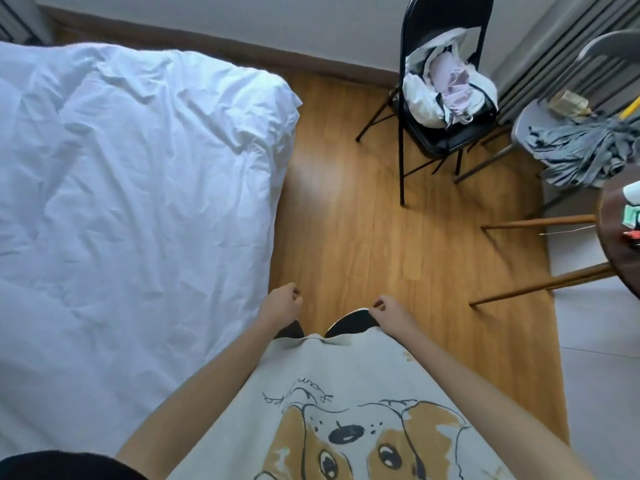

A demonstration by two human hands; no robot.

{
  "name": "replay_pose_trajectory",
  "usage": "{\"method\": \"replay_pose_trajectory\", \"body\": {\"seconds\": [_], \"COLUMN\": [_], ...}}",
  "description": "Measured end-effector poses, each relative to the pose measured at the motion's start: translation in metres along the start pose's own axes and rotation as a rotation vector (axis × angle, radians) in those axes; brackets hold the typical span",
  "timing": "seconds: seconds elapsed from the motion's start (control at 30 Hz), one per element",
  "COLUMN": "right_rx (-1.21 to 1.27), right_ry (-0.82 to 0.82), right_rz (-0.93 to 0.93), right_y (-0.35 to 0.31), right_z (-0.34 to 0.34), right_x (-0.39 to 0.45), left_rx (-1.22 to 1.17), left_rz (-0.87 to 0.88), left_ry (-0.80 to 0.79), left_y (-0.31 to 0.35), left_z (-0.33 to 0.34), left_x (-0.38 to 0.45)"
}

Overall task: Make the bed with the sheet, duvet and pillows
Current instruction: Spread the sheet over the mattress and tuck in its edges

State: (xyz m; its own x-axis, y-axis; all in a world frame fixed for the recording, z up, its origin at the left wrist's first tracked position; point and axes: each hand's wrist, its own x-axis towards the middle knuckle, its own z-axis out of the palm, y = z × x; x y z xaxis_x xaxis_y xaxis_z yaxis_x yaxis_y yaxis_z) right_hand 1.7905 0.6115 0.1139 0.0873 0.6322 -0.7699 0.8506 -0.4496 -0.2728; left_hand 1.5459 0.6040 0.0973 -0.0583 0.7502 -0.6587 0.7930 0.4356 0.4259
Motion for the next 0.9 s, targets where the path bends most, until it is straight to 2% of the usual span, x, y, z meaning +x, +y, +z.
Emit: {"method": "replay_pose_trajectory", "body": {"seconds": [0.13, 0.3, 0.47, 0.63, 0.77, 0.9], "right_rx": [0.062, -0.012, -0.155, -0.266, -0.382, -0.473], "right_ry": [0.016, -0.028, -0.109, -0.085, -0.105, -0.154], "right_rz": [0.012, -0.032, -0.126, -0.193, -0.25, -0.286], "right_y": [-0.026, -0.071, -0.13, -0.187, -0.242, -0.309], "right_z": [-0.041, -0.109, -0.215, -0.307, -0.357, -0.384], "right_x": [0.05, 0.143, 0.25, 0.323, 0.369, 0.417], "left_rx": [0.024, 0.014, -0.016, -0.056, -0.098, -0.175], "left_rz": [0.014, -0.022, -0.103, -0.124, -0.164, -0.237], "left_ry": [-0.028, -0.098, -0.043, 0.013, 0.07, 0.101], "left_y": [0.042, 0.086, 0.16, 0.221, 0.244, 0.237], "left_z": [-0.035, -0.064, -0.115, -0.16, -0.196, -0.24], "left_x": [0.058, 0.148, 0.24, 0.304, 0.349, 0.408]}}
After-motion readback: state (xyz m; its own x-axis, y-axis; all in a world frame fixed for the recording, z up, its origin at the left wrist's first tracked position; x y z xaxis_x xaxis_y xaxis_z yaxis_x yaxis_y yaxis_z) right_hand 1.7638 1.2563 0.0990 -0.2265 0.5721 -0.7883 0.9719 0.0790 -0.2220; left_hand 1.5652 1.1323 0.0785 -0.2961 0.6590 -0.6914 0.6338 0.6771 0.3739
